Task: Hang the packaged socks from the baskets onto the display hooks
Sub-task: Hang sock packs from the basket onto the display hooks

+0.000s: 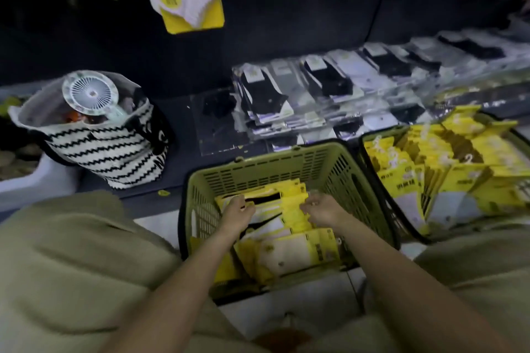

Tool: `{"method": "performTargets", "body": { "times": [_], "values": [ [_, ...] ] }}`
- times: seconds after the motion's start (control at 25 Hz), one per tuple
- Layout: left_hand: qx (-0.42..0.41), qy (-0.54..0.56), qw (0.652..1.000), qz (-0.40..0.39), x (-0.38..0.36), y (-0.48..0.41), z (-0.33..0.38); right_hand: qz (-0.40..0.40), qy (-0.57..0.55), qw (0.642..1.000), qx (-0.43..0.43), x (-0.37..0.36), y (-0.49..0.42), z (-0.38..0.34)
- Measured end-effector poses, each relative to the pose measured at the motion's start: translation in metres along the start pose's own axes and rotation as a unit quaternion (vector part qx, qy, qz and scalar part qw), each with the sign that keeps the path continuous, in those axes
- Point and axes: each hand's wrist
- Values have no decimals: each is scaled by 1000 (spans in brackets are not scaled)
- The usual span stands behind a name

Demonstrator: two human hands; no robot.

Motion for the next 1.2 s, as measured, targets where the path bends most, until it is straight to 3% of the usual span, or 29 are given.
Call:
{"method": "performTargets", "body": {
  "times": [0.08,0.28,0.4,0.6,0.84,0.96,1.2],
  "values": [
    [19,-34,999,-13,-14,-8,-17,-38,48,997,-37,-14,4,25],
    [11,-124,990,-72,-55,-30,-39,-36,110,990,-78,-16,-3,72],
    [19,-194,976,-94,-74,-41,-52,-23,119,989,-89,-3,-9,73],
    [3,-287,950,-120,-84,-59,-69,-42,258,963,-71,16,-44,86],
    [-63,-384,916,-99,-81,-61,-93,-80,222,970,-59,2,-84,111],
    [-64,-412,907,-60,-87,-66,-91,-110,188,972,-87,-2,-92,122],
    [-42,-481,871,-90,-80,-78,-89,-139,218,963,-80,-9,-98,123]
  ]
}}
Point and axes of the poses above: each hand's wrist, its own y-axis away from the middle knuckle, its own x-axis out of the back of the hand, z = x × y, and after that the axes turned 6 degrees about x, right-handed
